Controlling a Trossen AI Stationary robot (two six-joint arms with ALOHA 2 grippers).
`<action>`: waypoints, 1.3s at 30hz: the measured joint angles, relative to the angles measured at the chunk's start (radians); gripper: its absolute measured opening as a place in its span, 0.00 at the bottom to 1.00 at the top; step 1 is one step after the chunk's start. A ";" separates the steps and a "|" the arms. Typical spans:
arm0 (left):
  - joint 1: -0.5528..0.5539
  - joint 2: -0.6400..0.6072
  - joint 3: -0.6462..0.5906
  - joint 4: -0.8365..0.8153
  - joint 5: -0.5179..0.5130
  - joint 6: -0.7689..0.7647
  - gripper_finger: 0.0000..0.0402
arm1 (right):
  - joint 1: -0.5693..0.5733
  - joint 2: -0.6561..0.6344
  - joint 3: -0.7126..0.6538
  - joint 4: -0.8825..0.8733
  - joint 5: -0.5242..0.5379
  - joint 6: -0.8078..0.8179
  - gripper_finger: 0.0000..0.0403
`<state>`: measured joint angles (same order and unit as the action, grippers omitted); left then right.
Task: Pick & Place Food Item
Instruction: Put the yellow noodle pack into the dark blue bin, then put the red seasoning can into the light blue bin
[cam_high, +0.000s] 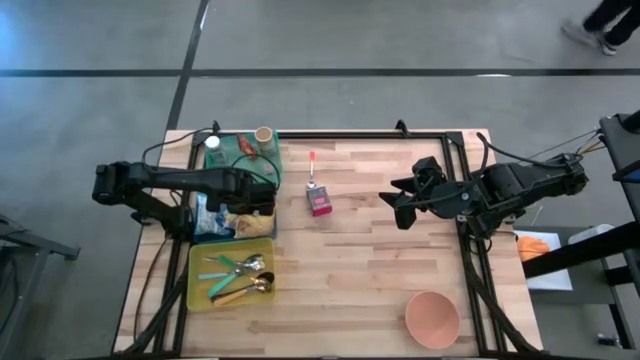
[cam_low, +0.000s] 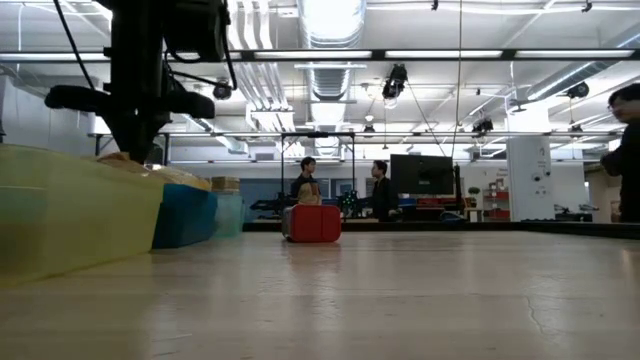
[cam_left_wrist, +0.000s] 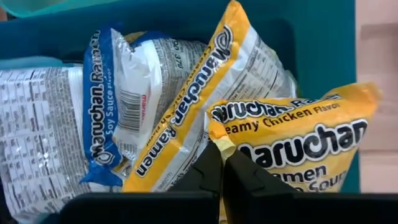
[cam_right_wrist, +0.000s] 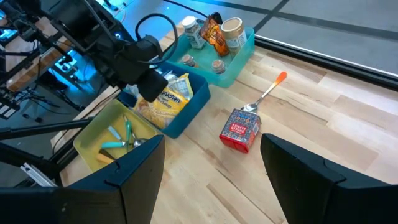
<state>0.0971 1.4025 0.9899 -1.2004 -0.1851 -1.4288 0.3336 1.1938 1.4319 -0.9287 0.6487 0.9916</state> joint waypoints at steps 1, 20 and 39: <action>0.000 0.000 -0.005 0.005 0.001 0.011 0.02 | 0.000 0.000 0.000 0.000 0.000 0.000 0.65; 0.017 0.000 0.085 -0.017 0.008 0.319 0.51 | 0.000 0.000 0.000 0.000 0.000 0.000 0.65; 0.044 0.028 0.358 0.306 0.066 1.116 0.74 | 0.000 0.000 0.000 0.000 0.000 0.000 0.65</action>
<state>0.1414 1.4305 1.3476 -0.8948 -0.1187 -0.3123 0.3334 1.1938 1.4319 -0.9287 0.6487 0.9916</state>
